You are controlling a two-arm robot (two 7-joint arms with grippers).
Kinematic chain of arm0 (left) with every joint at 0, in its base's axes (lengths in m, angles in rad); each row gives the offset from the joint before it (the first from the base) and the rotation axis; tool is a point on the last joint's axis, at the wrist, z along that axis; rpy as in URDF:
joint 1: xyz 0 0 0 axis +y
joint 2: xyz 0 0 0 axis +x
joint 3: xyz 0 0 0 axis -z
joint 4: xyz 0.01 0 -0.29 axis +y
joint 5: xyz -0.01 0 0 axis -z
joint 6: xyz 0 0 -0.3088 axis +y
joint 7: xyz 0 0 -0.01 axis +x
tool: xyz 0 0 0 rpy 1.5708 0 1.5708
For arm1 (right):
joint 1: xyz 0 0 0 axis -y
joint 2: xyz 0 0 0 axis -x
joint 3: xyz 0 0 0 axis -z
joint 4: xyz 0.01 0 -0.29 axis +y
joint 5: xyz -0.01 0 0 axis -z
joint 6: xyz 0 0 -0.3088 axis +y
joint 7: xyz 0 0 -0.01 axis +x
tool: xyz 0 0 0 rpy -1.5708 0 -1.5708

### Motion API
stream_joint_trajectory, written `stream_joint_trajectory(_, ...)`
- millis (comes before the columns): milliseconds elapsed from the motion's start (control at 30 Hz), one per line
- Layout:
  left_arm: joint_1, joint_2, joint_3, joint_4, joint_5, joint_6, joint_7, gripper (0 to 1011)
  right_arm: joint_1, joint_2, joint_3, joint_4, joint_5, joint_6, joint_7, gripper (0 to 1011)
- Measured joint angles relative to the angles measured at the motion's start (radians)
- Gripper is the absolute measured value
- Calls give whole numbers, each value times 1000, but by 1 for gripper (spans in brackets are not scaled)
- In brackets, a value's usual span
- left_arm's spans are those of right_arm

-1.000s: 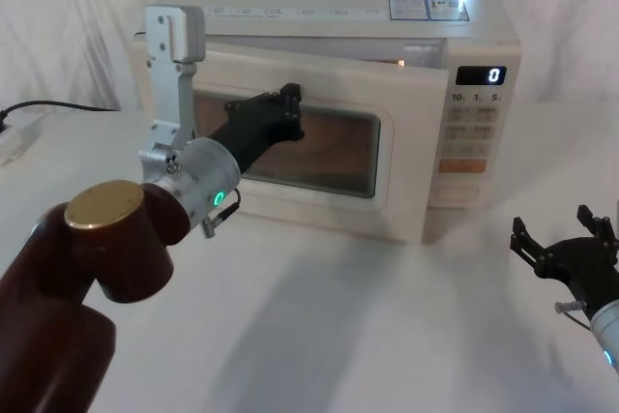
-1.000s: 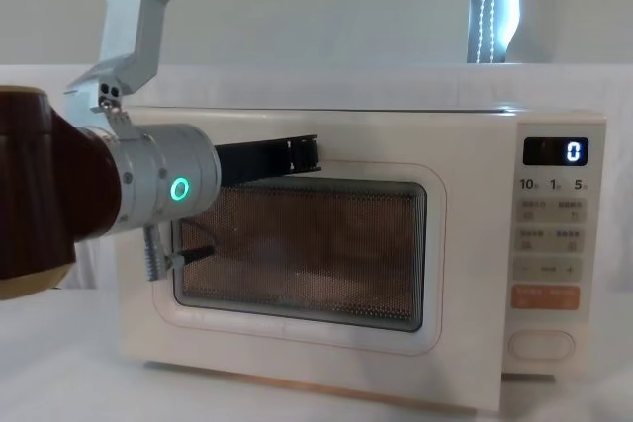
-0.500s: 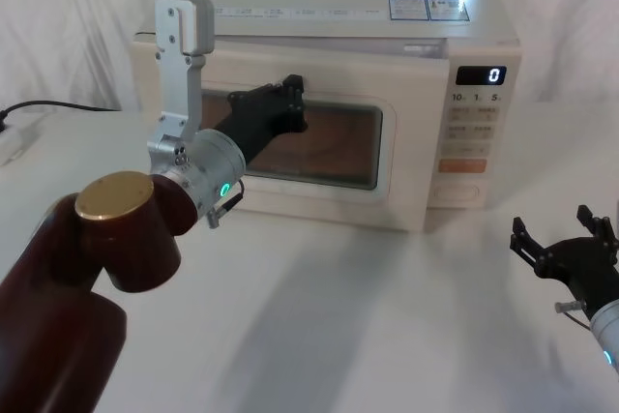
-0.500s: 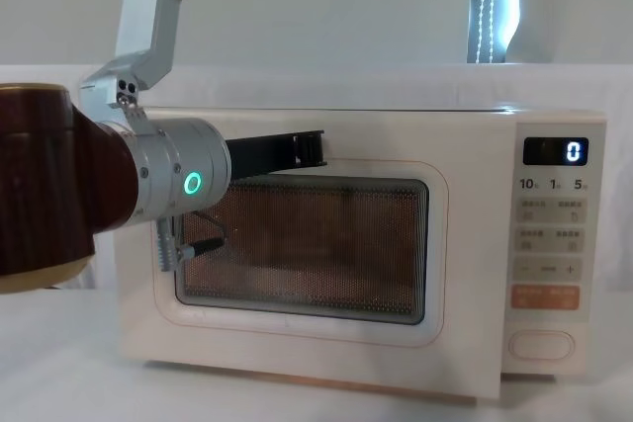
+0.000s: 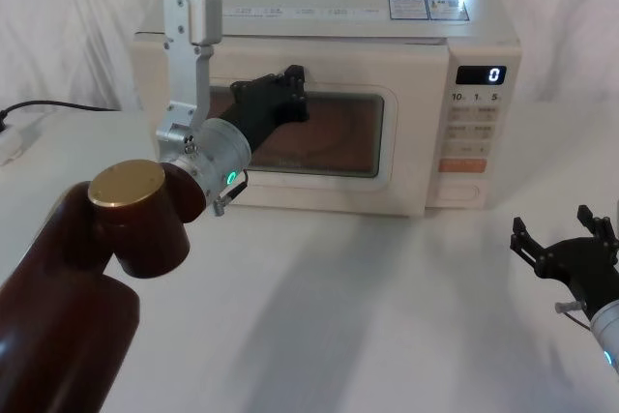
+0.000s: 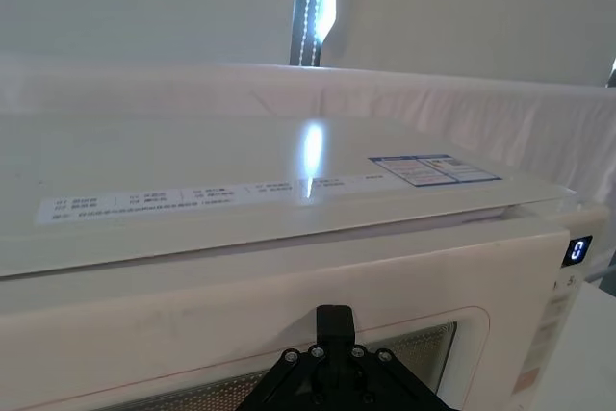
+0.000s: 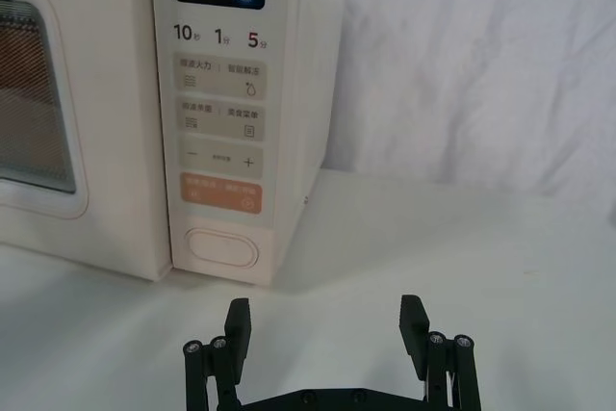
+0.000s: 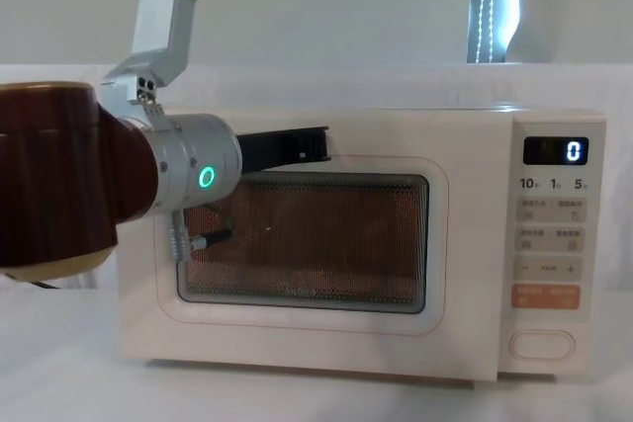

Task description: Press the button to open the microwave door with one hand; close the microwave door with the other hand.

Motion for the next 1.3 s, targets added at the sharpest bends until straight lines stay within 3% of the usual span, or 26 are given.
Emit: stream_joint_trajectory(1300,-24,-63,-36,62,62,3,-5,0,0,0,0,0,0,0,0,1002)
